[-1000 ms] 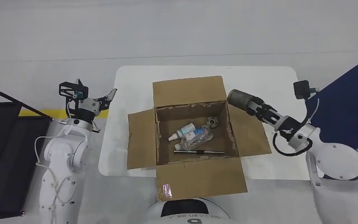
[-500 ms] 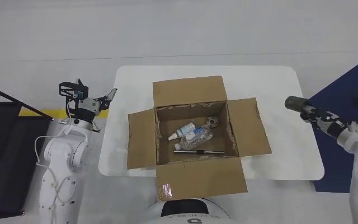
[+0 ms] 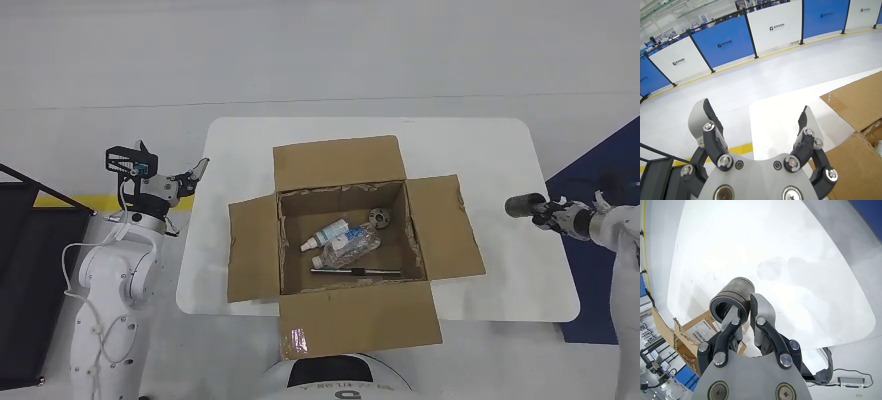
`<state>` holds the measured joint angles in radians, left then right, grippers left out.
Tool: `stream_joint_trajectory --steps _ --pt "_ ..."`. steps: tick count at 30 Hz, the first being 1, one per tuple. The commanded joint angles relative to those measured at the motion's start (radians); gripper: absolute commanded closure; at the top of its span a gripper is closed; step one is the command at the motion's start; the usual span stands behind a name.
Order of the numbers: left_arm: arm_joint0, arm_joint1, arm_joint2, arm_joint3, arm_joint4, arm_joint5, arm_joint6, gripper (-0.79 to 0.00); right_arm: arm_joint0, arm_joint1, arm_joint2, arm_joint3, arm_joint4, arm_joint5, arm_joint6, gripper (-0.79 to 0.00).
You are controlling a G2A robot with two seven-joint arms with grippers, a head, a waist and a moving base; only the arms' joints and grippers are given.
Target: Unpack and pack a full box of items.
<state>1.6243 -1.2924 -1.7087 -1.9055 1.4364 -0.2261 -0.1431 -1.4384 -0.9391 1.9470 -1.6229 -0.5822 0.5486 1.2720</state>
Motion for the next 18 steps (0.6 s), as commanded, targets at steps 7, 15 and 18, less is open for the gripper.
stream_joint_trajectory --steps 7,15,18 --pt "0.0 0.0 0.0 0.0 0.0 0.0 0.0 -0.785 0.064 0.007 -0.107 0.089 -0.012 0.047 -0.048 0.0" --pt "0.0 0.0 0.0 0.0 0.0 0.0 0.0 -0.785 0.063 0.024 -0.129 0.132 0.028 0.072 -0.073 0.0" --pt "0.0 0.0 0.0 0.0 0.0 0.0 0.0 -0.785 0.053 0.031 -0.141 0.141 0.051 0.065 -0.066 0.0"
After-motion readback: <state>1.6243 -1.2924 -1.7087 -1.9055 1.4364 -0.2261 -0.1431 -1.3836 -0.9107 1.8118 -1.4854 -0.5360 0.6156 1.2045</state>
